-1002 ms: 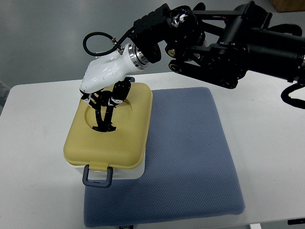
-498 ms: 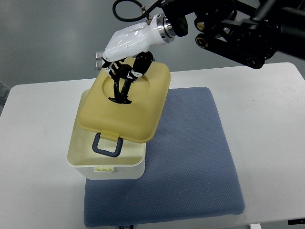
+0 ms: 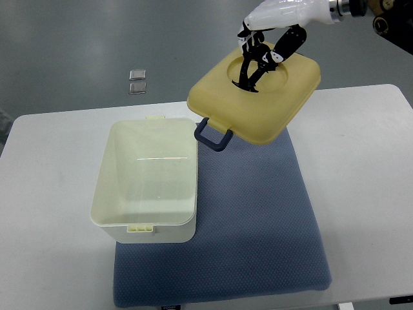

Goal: Open white storage box with right hand
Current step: 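Lift the yellow lid off the box and carry it onto the mat, then lower the lid onto the mat and open the right hand's fingers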

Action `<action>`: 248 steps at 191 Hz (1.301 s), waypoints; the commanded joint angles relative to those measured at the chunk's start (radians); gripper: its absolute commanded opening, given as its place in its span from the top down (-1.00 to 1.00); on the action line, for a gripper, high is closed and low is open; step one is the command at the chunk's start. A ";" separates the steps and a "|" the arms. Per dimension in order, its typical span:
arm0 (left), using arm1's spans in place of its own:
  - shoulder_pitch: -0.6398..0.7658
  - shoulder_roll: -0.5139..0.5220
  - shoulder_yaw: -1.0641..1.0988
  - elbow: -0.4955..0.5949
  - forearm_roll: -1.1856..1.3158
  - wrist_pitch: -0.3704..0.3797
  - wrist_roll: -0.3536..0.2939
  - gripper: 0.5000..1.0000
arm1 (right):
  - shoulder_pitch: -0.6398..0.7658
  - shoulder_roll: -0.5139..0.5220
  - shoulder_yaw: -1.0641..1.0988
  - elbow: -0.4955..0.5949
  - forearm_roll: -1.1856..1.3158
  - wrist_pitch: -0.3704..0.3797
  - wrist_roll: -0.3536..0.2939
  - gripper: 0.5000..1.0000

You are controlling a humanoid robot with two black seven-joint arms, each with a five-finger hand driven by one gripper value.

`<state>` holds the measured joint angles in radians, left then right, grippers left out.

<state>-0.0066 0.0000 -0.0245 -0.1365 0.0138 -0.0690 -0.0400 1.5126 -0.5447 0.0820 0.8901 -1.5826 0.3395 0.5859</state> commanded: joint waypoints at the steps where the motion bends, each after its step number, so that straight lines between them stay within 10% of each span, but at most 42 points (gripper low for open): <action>1: 0.000 0.000 0.000 0.000 0.000 0.000 0.000 -1.00 | -0.046 -0.035 -0.007 0.000 -0.002 -0.025 0.000 1.00; 248: 0.000 0.000 0.000 0.000 0.000 0.000 0.000 -1.00 | -0.433 0.026 -0.013 -0.040 -0.007 -0.217 -0.003 1.00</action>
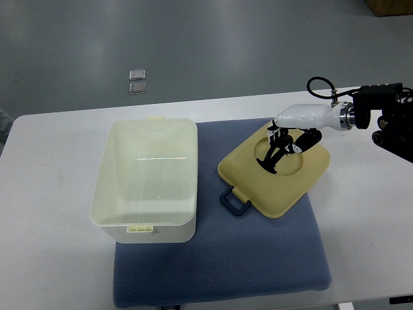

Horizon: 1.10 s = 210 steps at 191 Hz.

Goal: Open white storage box with right hand
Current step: 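Lower the lid onto the mat and open the right hand's fingers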

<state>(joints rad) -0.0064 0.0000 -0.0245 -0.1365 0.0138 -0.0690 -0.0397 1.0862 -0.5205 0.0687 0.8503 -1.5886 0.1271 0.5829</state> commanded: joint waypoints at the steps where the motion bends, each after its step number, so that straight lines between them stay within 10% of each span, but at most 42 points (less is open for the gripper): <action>1: 0.000 0.000 0.000 0.000 0.000 0.000 0.000 -1.00 | -0.006 0.002 0.000 0.000 -0.001 -0.004 0.000 1.00; 162: 0.000 0.000 0.000 0.000 0.000 0.000 0.000 -1.00 | 0.006 0.040 -0.001 0.052 0.002 0.008 0.008 1.00; 210: 0.000 0.000 0.000 0.000 0.000 0.000 0.000 -1.00 | -0.002 0.043 -0.001 0.052 0.004 0.016 0.012 0.71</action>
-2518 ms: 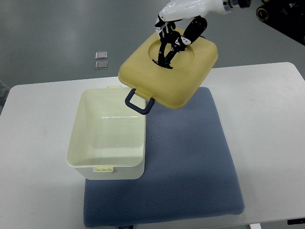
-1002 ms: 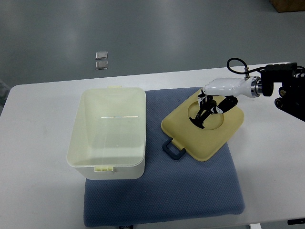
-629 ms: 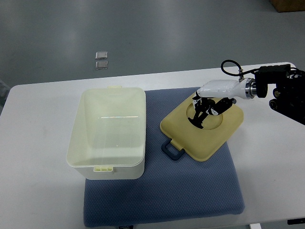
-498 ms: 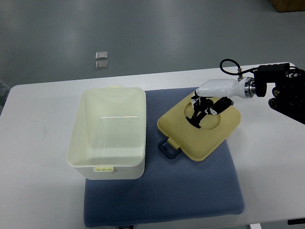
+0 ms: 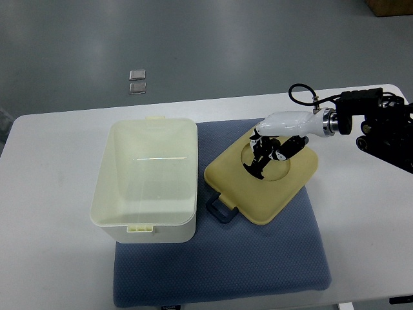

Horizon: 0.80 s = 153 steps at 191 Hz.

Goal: Open white storage box with right hand
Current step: 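Lower the lid onto the mat and open the right hand's fingers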

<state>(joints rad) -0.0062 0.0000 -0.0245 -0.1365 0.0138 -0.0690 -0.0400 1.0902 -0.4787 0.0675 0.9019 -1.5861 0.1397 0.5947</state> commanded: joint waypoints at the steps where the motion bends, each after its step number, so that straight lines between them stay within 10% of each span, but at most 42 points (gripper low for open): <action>1: 0.000 0.000 0.000 0.000 0.000 0.000 0.000 -1.00 | -0.006 0.002 0.000 0.000 0.002 0.003 0.000 0.71; 33: 0.000 0.000 0.000 0.000 0.000 0.000 0.000 -1.00 | -0.010 0.002 0.003 0.000 0.006 0.003 -0.001 -0.31; 153: 0.000 0.000 0.000 0.000 0.000 0.000 0.000 -1.00 | 0.034 -0.034 0.069 -0.009 0.081 0.051 0.000 -0.60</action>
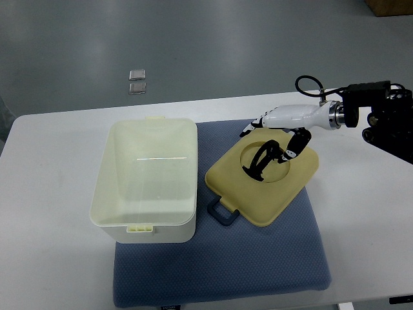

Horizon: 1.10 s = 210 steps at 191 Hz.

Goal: Open white storage box with right hand

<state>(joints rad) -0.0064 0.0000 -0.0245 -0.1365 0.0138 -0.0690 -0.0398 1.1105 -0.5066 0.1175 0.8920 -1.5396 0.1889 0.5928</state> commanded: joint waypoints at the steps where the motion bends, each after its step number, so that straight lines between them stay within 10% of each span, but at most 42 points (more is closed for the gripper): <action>1: 0.000 0.000 0.000 0.000 0.000 0.000 0.000 -1.00 | 0.018 -0.006 0.019 0.001 0.041 0.000 0.002 -0.60; 210: 0.000 0.000 0.000 0.000 0.000 0.000 0.000 -1.00 | -0.251 0.126 0.209 -0.240 1.457 0.006 -0.015 -0.69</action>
<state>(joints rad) -0.0064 0.0000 -0.0245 -0.1365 0.0138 -0.0690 -0.0398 0.8885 -0.3971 0.3009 0.6661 -0.1561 0.1855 0.5815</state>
